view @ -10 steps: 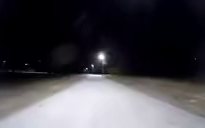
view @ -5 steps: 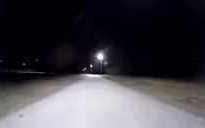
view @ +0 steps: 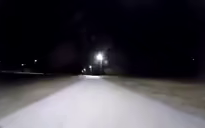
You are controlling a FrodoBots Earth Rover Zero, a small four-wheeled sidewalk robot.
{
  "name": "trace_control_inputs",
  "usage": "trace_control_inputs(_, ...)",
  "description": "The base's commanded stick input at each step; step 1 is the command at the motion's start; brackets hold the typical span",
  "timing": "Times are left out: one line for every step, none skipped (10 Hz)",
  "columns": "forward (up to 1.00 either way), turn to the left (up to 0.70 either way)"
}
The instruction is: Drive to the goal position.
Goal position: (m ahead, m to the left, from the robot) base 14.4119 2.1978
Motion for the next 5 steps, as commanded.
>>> trace_control_inputs(1.0, 0.0)
trace_control_inputs(1.0, 0.0)
trace_control_inputs(1.0, 0.0)
trace_control_inputs(1.0, 0.0)
trace_control_inputs(1.0, 0.0)
